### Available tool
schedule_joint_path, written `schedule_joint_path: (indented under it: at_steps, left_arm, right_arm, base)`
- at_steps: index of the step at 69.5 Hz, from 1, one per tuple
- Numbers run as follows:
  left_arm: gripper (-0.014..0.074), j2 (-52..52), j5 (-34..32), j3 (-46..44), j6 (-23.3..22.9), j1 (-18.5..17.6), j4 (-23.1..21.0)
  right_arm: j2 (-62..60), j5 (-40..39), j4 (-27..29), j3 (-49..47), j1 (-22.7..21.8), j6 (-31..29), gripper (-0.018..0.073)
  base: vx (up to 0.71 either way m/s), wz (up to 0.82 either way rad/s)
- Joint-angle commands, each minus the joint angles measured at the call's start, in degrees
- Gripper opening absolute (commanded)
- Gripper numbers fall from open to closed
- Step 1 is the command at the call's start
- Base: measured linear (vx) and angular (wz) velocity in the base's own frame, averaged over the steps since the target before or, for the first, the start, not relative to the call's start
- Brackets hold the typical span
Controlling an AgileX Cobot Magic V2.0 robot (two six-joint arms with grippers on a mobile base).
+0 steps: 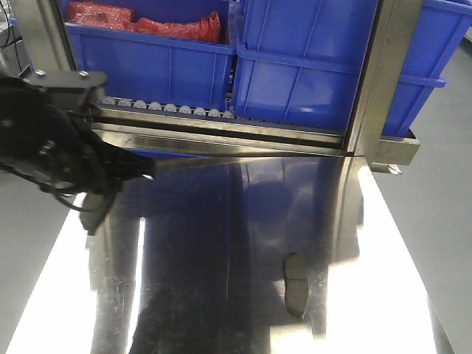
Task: Move and align brake pads A on conveyor
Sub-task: 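Lift the brake pad with the left gripper and pull it back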
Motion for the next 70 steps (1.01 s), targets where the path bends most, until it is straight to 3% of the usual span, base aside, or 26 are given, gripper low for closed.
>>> schedule_joint_path:
  at_steps: [1,11,38,58,70]
  left_arm:
    - [-0.0006,-5.3,-1.9,-1.4,-0.1,1.3,4.0]
    - [-0.0006,-11.0,-4.1,2.8,0.3,4.6,5.4]
    - [-0.0006,-33.5,-13.5,26.3,2.5,13.2,5.1]
    - [-0.0006,-52.1,-17.4,40.5,4.1,13.7,3.0]
    - [-0.0006,-61.2,-17.4,45.5,7.7,13.7,1.0]
  right_arm:
    - [0.5,-4.1,-0.4,-1.5,-0.4,-0.6,0.0582]
    - [0.5,-4.1,-0.4,-1.5,-0.4,-0.6,0.0582]
    - [0.5,-4.1,-0.4,-1.5,-0.4,-0.6,0.0582]
    - [0.5,-4.1,-0.4,-1.5,-0.4,-0.6,0.0582]
    - [0.5,-4.1,-0.4,-1.5,-0.4,-0.6,0.0582]
  base:
    - [0.0,0.0]
    - [0.0,0.0]
    - [0.0,0.0]
    - [0.0,0.0]
    - [0.0,0.0]
